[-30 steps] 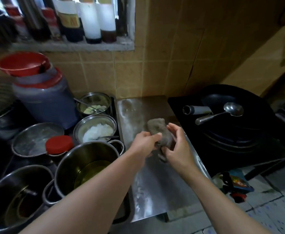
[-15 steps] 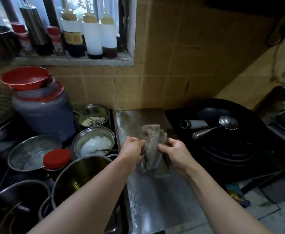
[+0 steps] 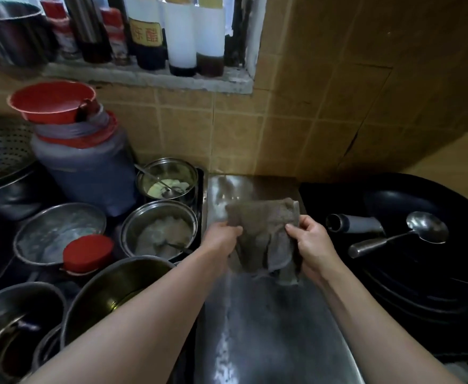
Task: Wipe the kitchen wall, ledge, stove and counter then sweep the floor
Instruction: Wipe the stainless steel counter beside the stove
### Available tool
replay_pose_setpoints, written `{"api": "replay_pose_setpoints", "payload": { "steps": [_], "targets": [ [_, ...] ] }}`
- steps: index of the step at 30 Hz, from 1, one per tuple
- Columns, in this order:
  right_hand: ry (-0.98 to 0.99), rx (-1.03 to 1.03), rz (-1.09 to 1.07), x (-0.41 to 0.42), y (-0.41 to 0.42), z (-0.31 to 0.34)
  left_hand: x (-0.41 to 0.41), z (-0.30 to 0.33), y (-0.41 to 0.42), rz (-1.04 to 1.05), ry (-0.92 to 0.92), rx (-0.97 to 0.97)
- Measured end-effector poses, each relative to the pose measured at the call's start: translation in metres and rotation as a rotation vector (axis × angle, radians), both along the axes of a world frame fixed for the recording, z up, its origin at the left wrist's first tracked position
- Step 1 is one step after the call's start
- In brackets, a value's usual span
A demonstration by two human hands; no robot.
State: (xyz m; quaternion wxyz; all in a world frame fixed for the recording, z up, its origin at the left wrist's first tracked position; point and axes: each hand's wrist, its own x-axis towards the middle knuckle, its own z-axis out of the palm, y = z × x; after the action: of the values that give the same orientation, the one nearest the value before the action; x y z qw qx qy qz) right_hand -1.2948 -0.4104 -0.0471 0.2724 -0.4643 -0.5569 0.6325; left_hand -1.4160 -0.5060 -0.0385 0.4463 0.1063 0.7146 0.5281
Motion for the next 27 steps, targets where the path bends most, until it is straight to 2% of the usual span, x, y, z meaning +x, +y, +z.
{"api": "replay_pose_setpoints", "payload": {
  "steps": [2,5,9,14,20,24,27],
  "targets": [
    [-0.076,0.045,0.024,-0.002,0.011,-0.005,-0.007,-0.009,0.007,0.019,-0.017,0.013],
    [-0.205,0.242,0.093,-0.004,0.016,-0.007,-0.010,-0.014,0.014,0.063,-0.074,0.048],
    [-0.285,0.415,0.136,-0.015,0.022,-0.010,-0.015,-0.021,0.021,0.166,-0.168,0.065],
    [-0.256,0.297,0.103,-0.023,0.033,-0.017,-0.022,-0.023,0.024,0.259,-0.202,0.071],
    [-0.045,0.072,0.045,-0.019,0.036,-0.022,-0.031,-0.028,0.029,0.295,-0.172,0.051],
    [0.040,-0.042,0.188,-0.012,0.040,-0.017,-0.035,-0.029,0.024,0.117,-0.105,0.116],
    [-0.142,0.096,0.336,-0.009,0.040,-0.015,-0.035,-0.032,0.024,-0.067,0.146,0.057]
  ]
}}
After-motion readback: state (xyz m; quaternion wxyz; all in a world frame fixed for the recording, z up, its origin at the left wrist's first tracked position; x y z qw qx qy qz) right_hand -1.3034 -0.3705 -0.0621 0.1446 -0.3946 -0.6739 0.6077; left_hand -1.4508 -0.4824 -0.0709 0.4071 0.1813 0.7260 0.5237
